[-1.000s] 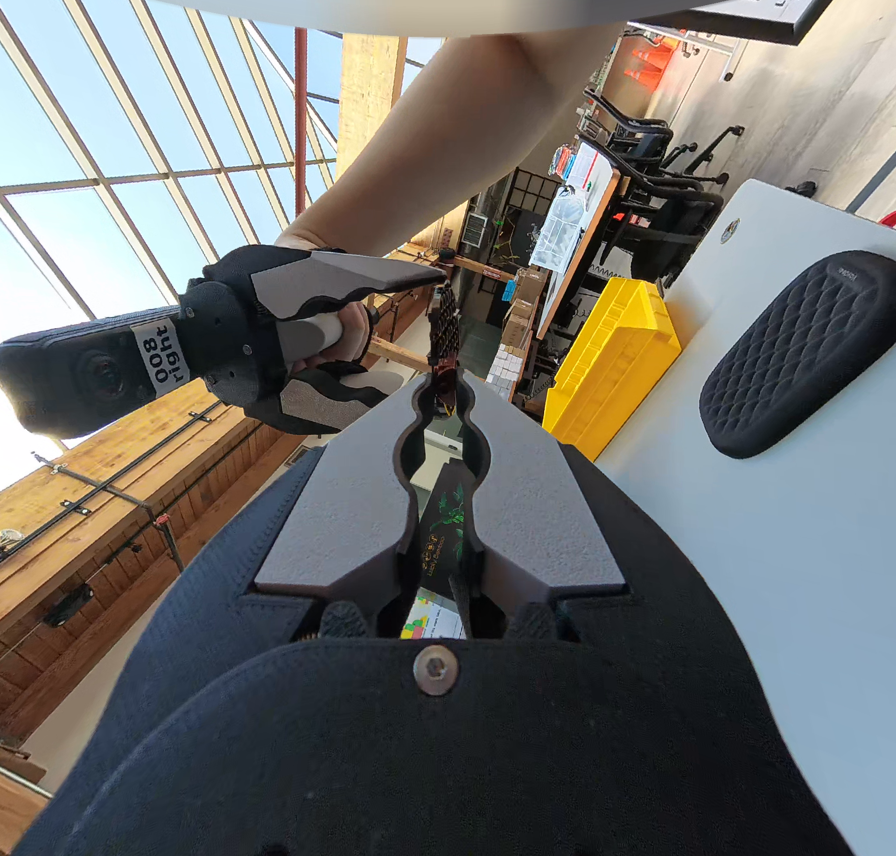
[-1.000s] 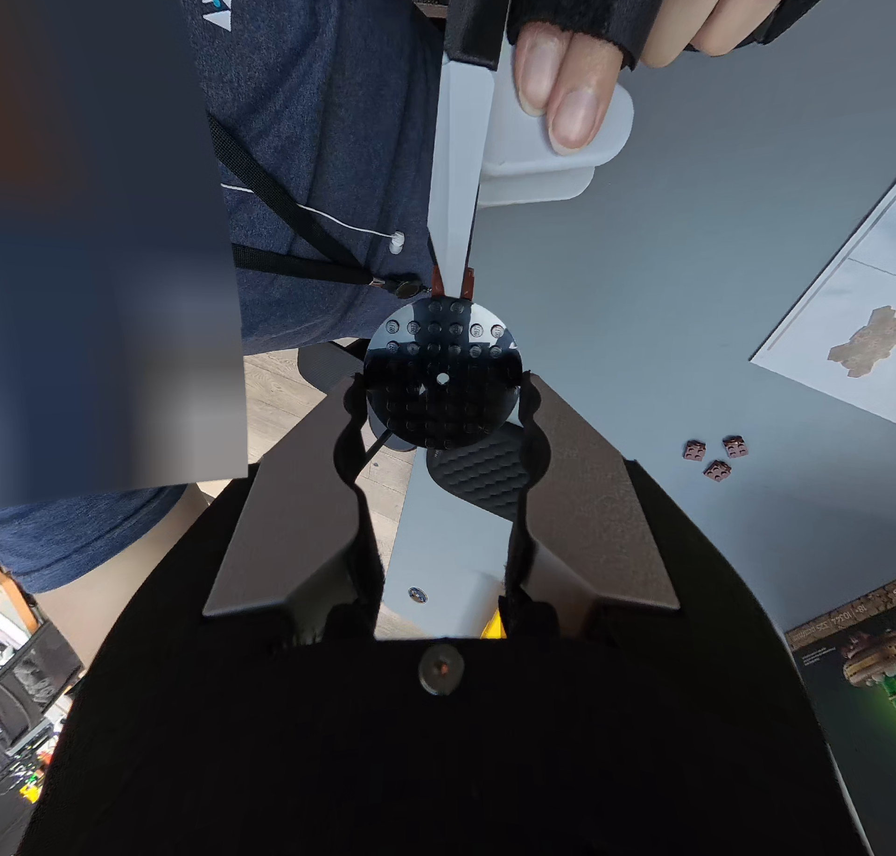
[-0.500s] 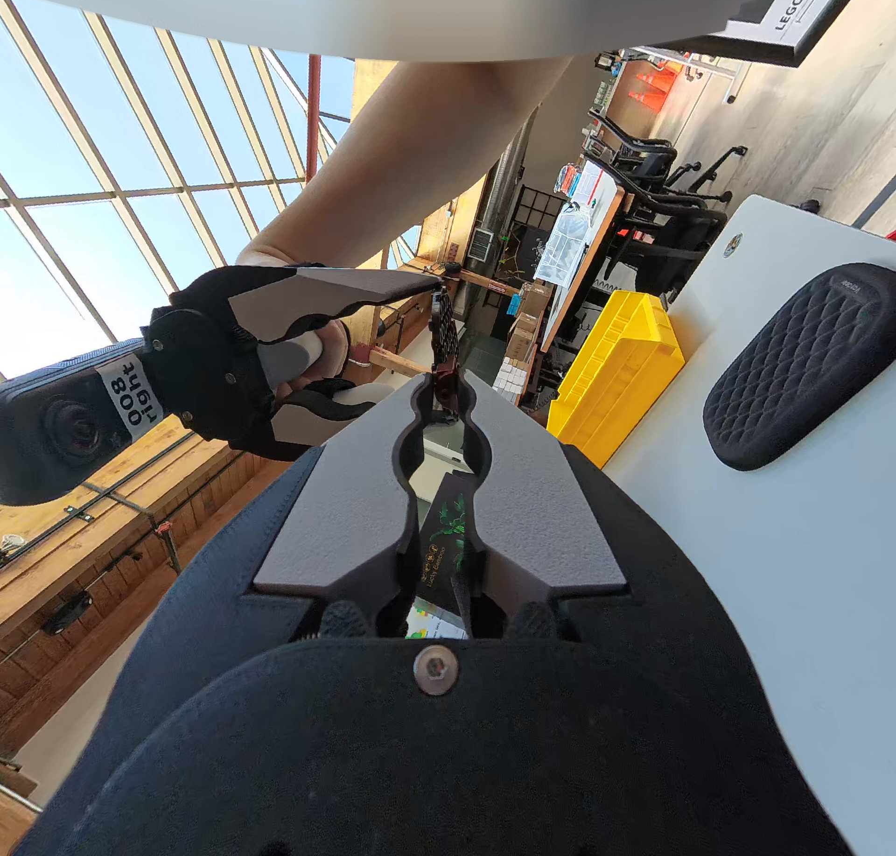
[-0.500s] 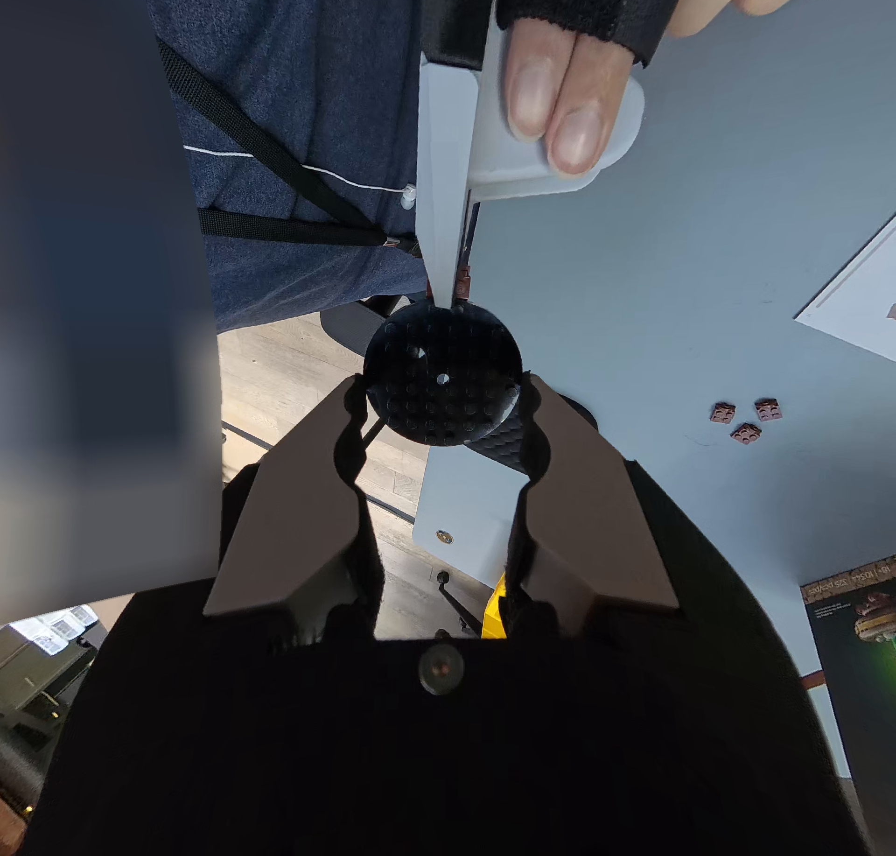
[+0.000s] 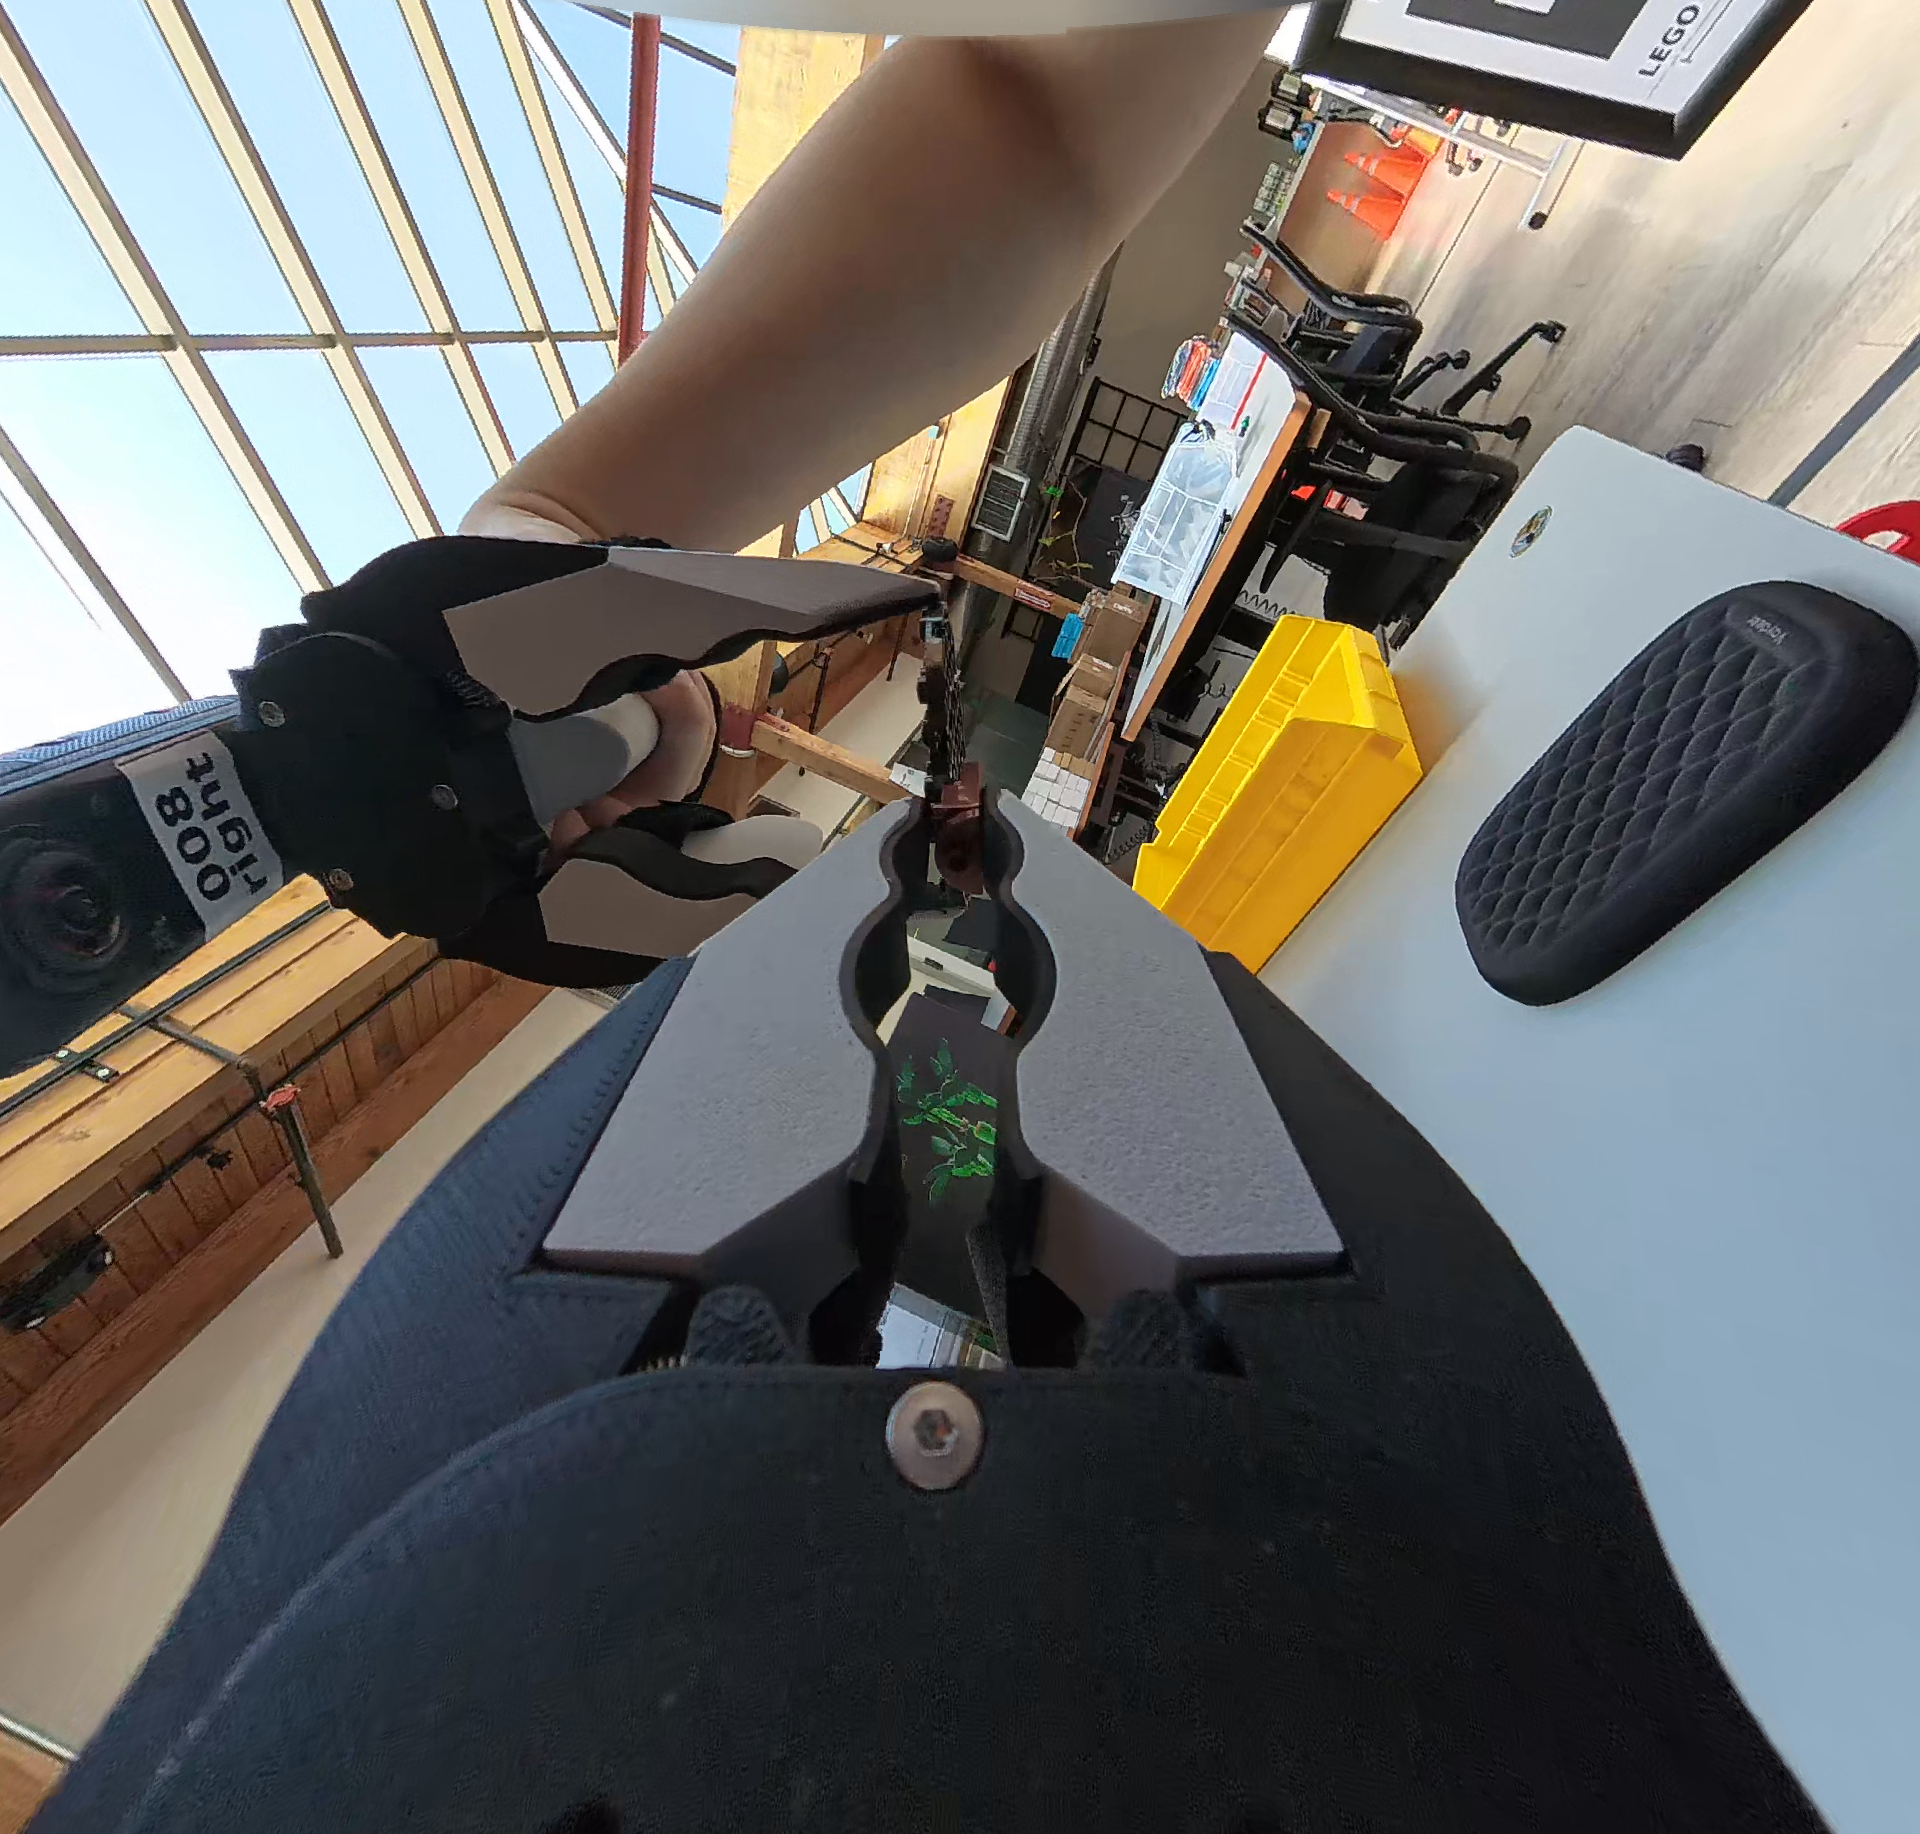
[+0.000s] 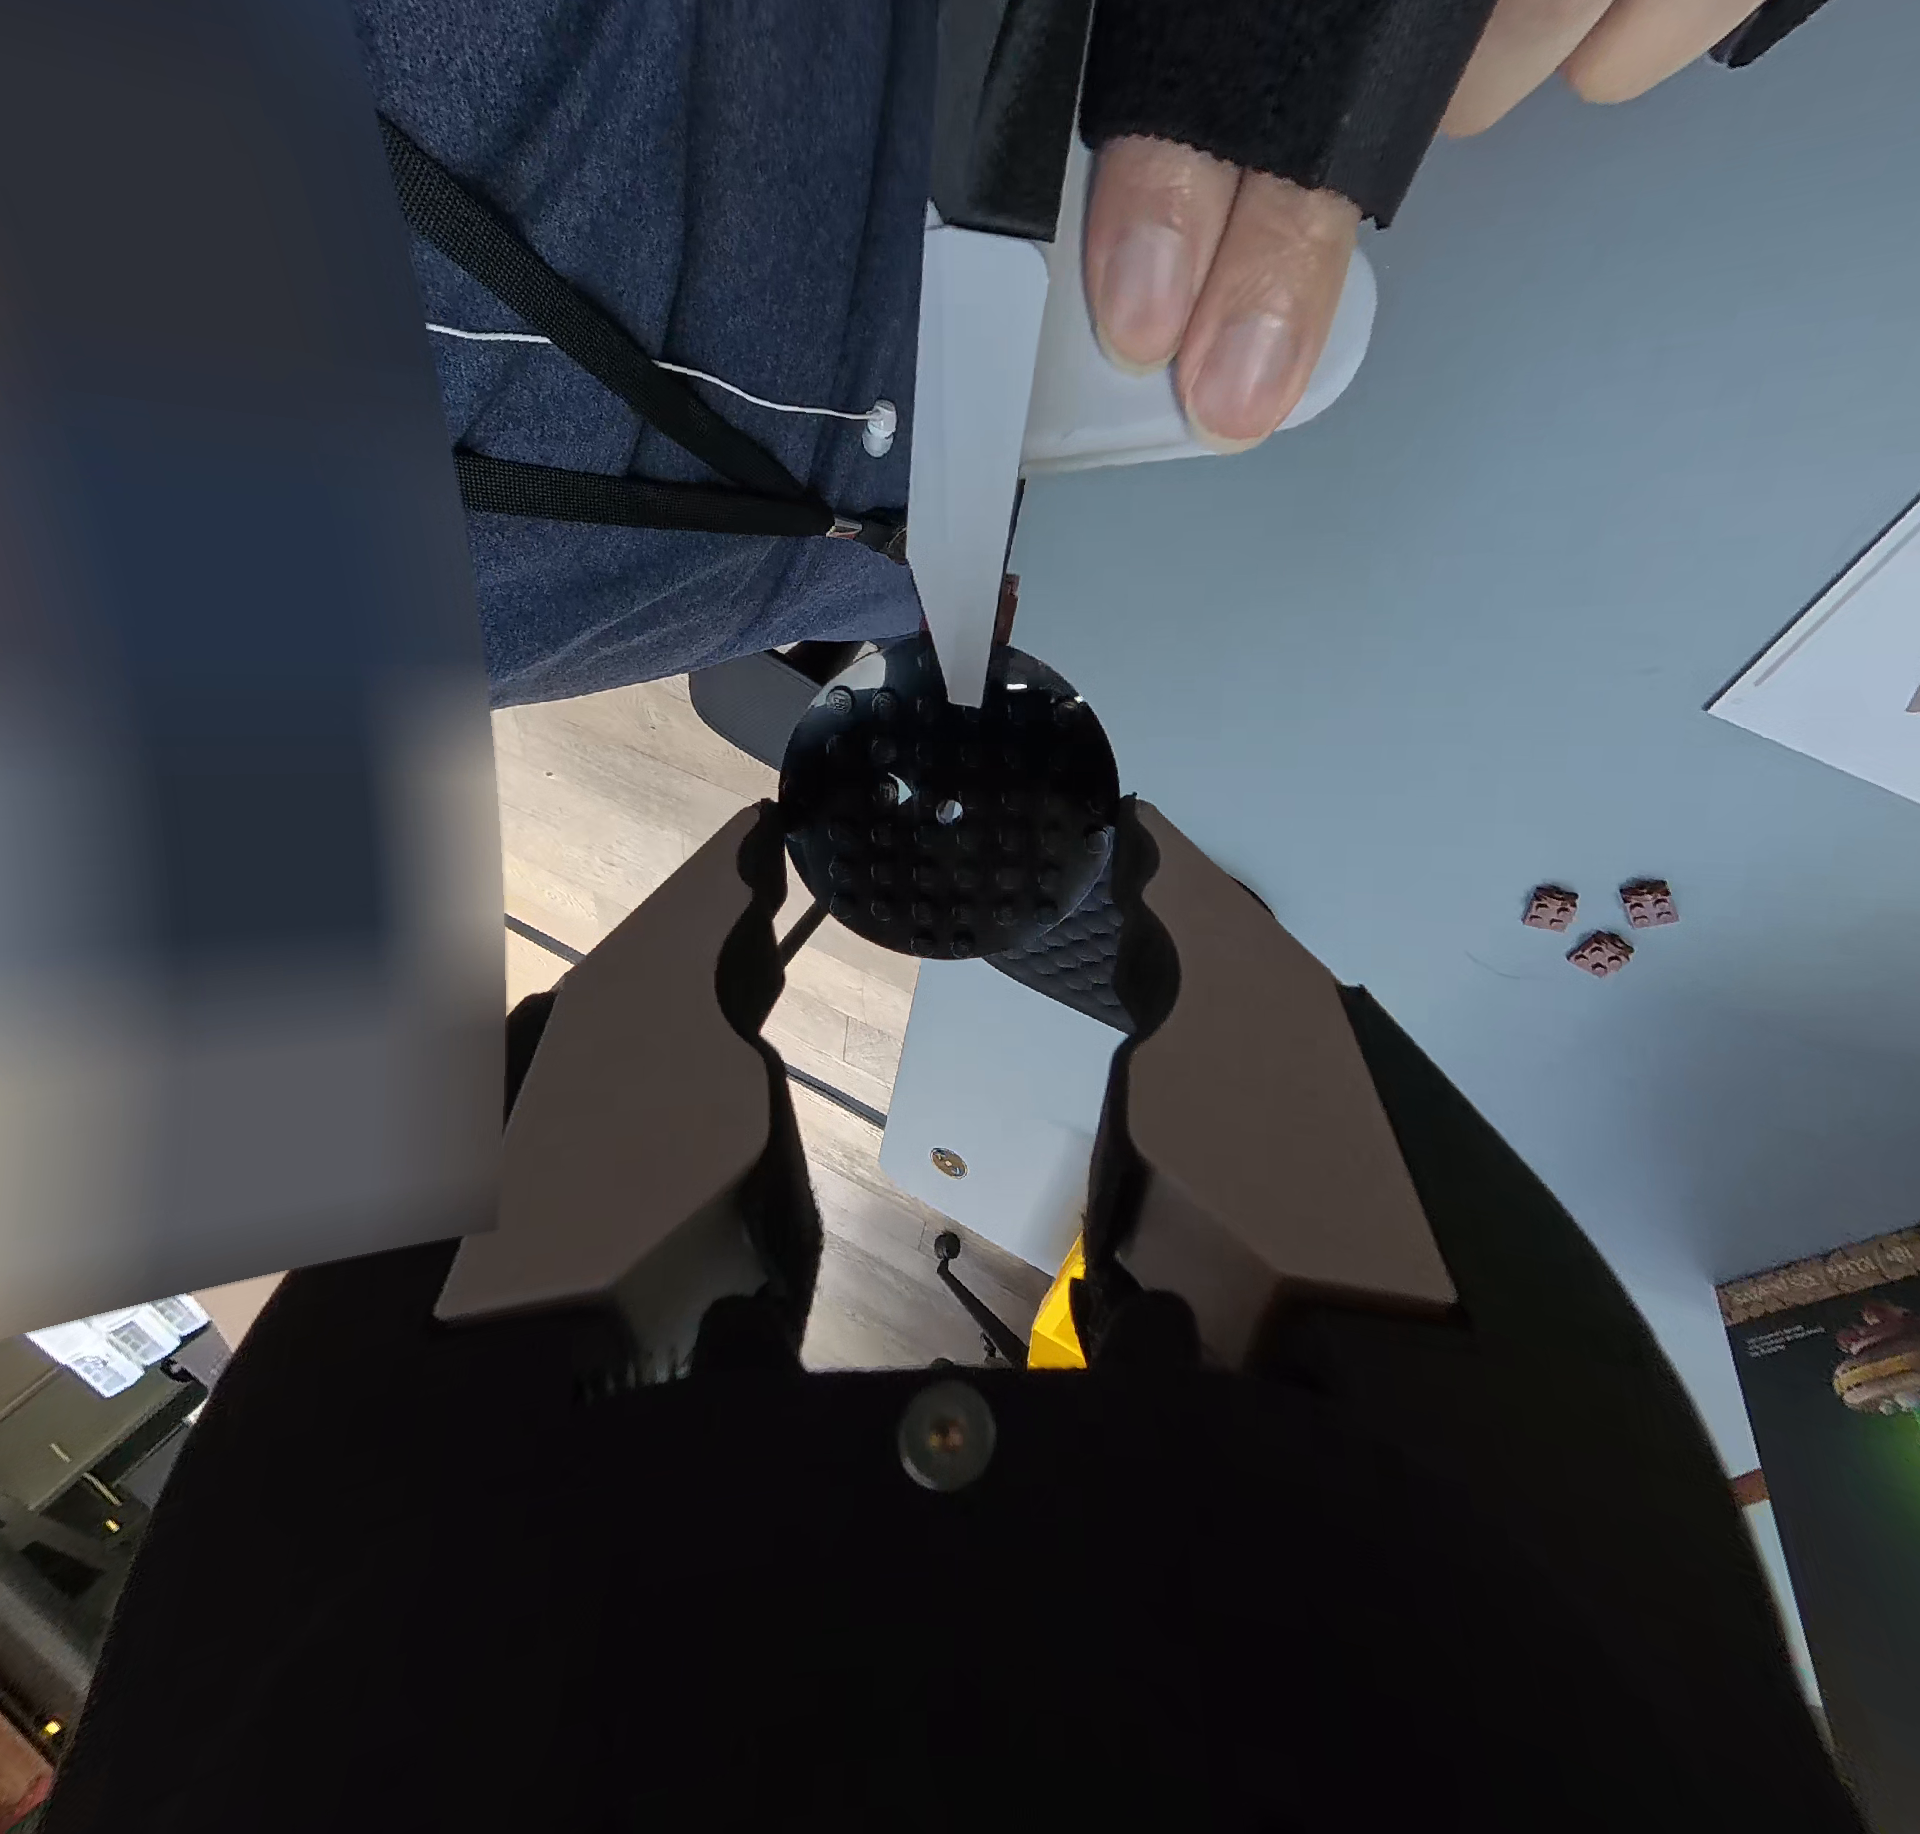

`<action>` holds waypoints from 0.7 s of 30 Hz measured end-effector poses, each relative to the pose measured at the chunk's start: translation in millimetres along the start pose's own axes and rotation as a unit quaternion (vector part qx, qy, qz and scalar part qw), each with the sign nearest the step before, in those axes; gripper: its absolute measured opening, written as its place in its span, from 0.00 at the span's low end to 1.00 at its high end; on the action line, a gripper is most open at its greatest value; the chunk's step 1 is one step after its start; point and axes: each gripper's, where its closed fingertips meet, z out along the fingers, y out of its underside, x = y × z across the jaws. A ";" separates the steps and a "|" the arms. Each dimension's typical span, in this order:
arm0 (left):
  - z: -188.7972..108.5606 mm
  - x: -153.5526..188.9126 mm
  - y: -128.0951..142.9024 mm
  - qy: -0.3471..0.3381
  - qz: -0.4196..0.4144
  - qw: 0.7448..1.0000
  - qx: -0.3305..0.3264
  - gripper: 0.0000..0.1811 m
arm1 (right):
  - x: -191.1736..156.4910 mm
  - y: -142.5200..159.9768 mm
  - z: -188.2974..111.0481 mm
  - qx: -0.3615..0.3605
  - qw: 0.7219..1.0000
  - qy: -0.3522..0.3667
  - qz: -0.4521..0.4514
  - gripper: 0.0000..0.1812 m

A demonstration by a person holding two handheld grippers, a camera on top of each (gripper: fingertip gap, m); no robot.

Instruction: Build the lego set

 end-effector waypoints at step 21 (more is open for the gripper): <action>-17.1 -62.3 14.2 -0.061 -0.206 0.976 0.043 0.04 | 10.7 10.5 -112.5 0.616 0.700 0.296 -0.209 0.52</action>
